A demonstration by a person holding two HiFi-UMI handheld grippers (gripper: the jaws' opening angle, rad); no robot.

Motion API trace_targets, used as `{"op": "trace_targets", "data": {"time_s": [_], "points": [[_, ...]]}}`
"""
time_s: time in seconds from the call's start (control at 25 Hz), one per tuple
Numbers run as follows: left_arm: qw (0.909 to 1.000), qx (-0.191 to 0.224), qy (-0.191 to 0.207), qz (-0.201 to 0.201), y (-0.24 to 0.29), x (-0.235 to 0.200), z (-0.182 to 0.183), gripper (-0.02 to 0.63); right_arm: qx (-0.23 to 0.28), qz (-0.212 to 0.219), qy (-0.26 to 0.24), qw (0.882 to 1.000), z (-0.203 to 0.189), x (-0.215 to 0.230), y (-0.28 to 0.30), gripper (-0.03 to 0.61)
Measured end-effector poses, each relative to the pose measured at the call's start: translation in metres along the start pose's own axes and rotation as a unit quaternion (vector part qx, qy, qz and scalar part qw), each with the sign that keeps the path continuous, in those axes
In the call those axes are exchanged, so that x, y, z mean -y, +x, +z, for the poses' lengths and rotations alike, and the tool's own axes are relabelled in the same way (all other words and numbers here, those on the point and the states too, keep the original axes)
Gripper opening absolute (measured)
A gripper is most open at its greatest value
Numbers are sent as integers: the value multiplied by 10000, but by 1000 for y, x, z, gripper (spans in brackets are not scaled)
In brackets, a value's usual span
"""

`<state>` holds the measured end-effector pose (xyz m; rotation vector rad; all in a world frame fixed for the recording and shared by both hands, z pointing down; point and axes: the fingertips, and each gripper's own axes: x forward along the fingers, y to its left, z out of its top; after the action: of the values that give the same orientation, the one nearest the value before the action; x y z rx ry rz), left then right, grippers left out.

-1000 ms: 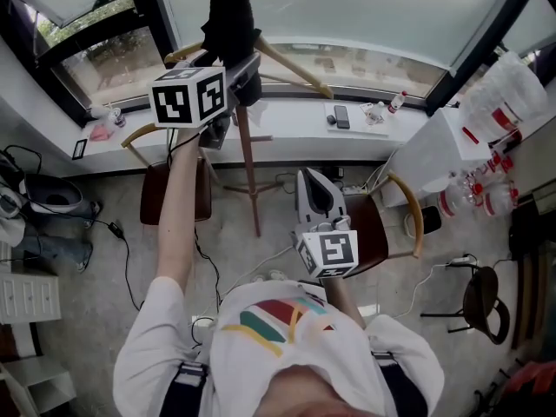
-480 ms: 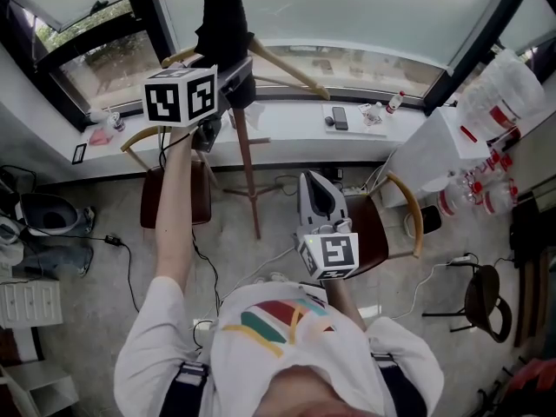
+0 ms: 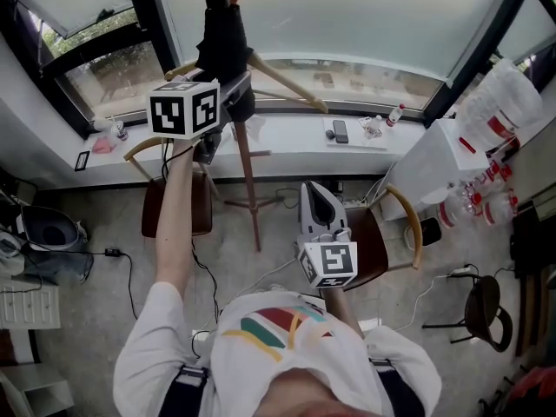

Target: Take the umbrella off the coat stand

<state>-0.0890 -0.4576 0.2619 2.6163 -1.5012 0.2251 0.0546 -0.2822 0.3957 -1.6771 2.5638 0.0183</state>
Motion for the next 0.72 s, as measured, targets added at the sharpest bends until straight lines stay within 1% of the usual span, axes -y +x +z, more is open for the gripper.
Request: {"op": "trace_targets", "data": {"time_s": [0.12,0.2,0.28,0.48,0.6,0.72], "points": [[10000,1,21,66,-3,-1,2,273,6,-34,50,10000,0,2,0,0],[10000,21,-52,-34,-3,2,2,272,3,-54,84,10000,-2,4,0,0],[9998,125,-107,-111,-7,5,8,268,-1,-50,103,9999,-3,4,1,0],[9991,402,-74,-113,-19,9,40,259,54,26,114,9999,1,3,6,0],[9983,499,-236,-201,-24,13,45,250,82,76,117,9999,4,0,6,0],[9974,689,-217,-84,-30,13,50,236,96,92,121,9998,4,-1,5,0]]}}
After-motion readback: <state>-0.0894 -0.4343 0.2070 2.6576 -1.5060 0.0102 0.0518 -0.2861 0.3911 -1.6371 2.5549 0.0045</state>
